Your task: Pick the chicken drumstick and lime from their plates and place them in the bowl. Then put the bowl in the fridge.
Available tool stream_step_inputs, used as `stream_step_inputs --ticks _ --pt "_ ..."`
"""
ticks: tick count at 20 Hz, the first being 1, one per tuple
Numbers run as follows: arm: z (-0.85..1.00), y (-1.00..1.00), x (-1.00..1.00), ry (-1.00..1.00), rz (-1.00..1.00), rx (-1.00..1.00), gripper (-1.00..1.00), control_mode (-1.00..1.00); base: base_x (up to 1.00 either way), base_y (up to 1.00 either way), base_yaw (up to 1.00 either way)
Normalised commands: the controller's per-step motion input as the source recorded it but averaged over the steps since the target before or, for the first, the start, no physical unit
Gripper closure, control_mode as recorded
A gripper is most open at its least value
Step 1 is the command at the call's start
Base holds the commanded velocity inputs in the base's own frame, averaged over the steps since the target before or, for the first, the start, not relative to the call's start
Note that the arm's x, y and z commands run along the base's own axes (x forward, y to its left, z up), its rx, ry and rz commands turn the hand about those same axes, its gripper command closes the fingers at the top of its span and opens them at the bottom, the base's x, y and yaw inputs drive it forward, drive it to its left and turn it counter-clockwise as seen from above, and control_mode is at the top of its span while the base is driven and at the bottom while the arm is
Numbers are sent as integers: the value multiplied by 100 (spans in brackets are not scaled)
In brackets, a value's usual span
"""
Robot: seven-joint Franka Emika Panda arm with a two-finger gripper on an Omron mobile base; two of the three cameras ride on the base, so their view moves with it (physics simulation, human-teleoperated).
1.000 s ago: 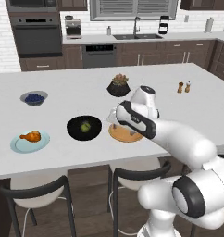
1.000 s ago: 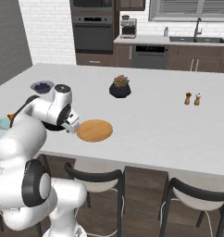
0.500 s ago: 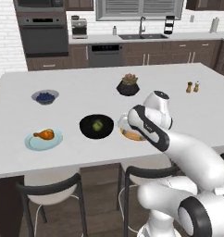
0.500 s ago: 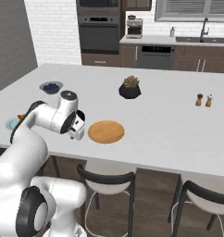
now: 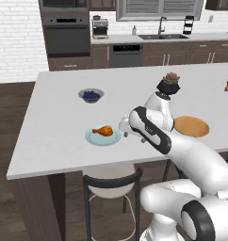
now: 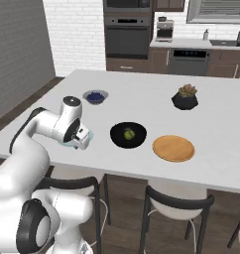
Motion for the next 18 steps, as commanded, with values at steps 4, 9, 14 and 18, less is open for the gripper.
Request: stream_step_inputs --ticks 4,9,14,18 --pt "0 0 0 0 0 0 -100 100 49 78 0" --pt "0 0 0 0 0 0 -100 100 80 7 0" --pt "0 -15 40 10 0 0 -100 -100 60 -19 0" --pt "0 -37 83 26 -9 0 -100 -100 0 0 0"
